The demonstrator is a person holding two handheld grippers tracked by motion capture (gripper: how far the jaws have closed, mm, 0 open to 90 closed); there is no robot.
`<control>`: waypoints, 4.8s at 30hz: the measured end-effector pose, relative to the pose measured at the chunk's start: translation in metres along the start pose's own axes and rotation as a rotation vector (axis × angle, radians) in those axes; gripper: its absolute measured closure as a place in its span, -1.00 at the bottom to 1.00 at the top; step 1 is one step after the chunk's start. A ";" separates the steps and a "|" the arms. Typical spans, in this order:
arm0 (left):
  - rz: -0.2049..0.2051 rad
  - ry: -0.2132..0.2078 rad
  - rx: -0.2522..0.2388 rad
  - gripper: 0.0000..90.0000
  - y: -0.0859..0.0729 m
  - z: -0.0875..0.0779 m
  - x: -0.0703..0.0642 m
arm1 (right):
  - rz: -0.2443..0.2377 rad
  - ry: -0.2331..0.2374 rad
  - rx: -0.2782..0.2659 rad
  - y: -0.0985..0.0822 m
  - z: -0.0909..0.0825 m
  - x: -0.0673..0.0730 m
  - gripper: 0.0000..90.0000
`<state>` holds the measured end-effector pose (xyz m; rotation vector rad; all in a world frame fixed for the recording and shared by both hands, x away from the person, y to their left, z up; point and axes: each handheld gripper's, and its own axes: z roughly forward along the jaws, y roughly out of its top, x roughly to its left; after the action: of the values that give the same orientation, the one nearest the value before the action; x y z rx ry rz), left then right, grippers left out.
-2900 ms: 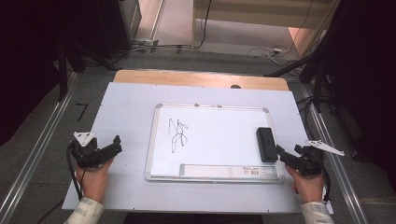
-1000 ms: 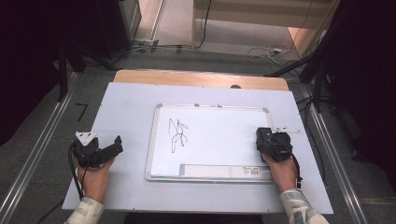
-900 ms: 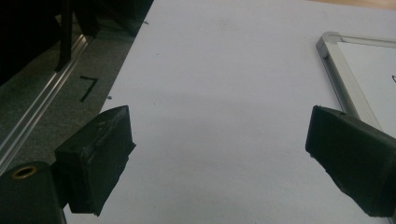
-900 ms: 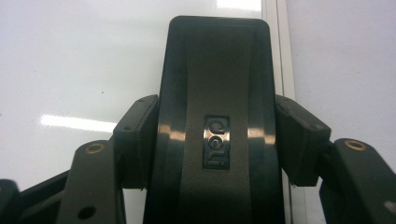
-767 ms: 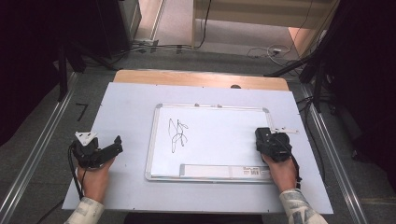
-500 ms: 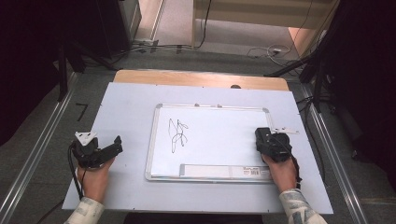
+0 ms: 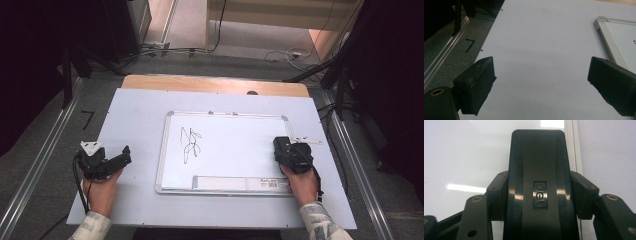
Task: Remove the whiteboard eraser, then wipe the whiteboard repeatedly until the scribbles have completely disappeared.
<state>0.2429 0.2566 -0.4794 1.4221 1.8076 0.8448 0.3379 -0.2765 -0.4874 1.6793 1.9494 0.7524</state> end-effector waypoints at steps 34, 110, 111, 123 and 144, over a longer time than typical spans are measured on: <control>-0.016 0.004 0.001 -0.83 -0.002 0.000 0.006 | -0.021 0.098 -0.093 0.010 -0.029 0.025 -0.17; -0.012 -0.024 -0.003 -0.83 -0.002 -0.005 0.006 | -0.276 0.364 -0.065 0.032 0.001 0.213 -0.18; -0.011 -0.025 -0.003 -0.83 -0.002 -0.005 0.006 | -0.280 0.369 -0.065 0.033 0.002 0.215 -0.18; -0.010 -0.028 -0.003 -0.83 -0.002 -0.005 0.005 | -0.294 0.373 -0.062 0.033 0.005 0.223 -0.18; -0.012 -0.027 -0.005 -0.83 -0.002 -0.006 0.006 | -0.307 0.376 -0.058 0.035 0.010 0.233 -0.18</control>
<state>0.2356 0.2619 -0.4786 1.4112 1.7911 0.8195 0.3345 -0.0412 -0.4694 1.2267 2.3412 1.0475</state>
